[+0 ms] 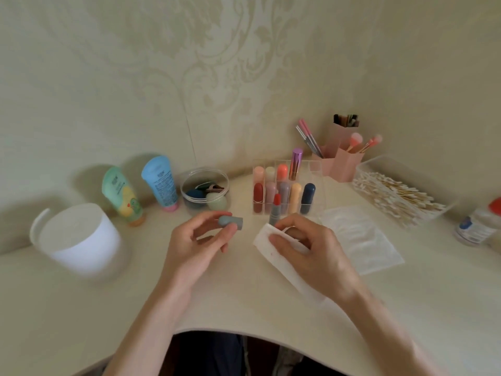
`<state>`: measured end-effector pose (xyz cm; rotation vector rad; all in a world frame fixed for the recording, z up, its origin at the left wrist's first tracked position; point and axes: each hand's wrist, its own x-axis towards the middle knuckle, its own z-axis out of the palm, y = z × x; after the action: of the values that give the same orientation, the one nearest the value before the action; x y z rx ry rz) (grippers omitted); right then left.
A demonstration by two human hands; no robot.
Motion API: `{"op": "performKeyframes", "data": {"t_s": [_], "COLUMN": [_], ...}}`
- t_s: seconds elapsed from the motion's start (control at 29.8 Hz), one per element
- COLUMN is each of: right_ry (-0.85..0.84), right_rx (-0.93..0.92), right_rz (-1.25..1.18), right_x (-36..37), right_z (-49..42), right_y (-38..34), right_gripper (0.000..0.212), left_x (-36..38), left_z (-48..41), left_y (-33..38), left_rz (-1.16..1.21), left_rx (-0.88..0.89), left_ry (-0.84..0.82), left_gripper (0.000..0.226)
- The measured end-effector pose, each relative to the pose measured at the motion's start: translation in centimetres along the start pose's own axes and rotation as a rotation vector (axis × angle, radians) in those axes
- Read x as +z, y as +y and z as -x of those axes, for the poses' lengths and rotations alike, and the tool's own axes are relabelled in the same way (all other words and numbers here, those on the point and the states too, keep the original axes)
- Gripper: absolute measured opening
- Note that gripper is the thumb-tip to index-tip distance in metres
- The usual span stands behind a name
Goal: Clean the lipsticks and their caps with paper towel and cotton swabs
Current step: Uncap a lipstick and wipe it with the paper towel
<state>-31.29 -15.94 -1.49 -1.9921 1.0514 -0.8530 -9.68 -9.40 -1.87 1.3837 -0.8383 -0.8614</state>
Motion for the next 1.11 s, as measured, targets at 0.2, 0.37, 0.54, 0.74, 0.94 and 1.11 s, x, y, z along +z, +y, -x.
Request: {"op": "performKeyframes", "data": {"t_s": [0.2, 0.37, 0.54, 0.74, 0.94, 1.11], "right_ry": [0.26, 0.324, 0.317, -0.016, 0.054, 0.153], "right_rx": [-0.147, -0.285, -0.374, -0.233, -0.185, -0.278], "right_rz": [0.086, 0.117, 0.104, -0.207, -0.313, -0.24], "right_x": [1.5, 2.6, 3.3, 3.1, 3.5, 3.7], "right_z": [0.7, 0.8, 0.9, 0.9, 0.6, 0.4], "right_y": [0.0, -0.6, -0.1, -0.4, 0.5, 0.3], "right_gripper": [0.01, 0.011, 0.019, 0.026, 0.022, 0.015], "left_x": [0.5, 0.9, 1.0, 0.7, 0.6, 0.7], "left_z": [1.4, 1.6, 1.5, 1.2, 1.4, 1.6], "left_y": [0.7, 0.9, 0.7, 0.5, 0.4, 0.4], "left_rz": [0.097, 0.092, 0.098, 0.122, 0.094, 0.112], "left_rx": [-0.044, -0.038, -0.06, -0.055, -0.062, -0.07], "left_ry": [-0.156, -0.172, -0.158, -0.1, -0.123, -0.157], "left_gripper": [0.031, 0.022, 0.023, 0.023, 0.023, 0.019]}}
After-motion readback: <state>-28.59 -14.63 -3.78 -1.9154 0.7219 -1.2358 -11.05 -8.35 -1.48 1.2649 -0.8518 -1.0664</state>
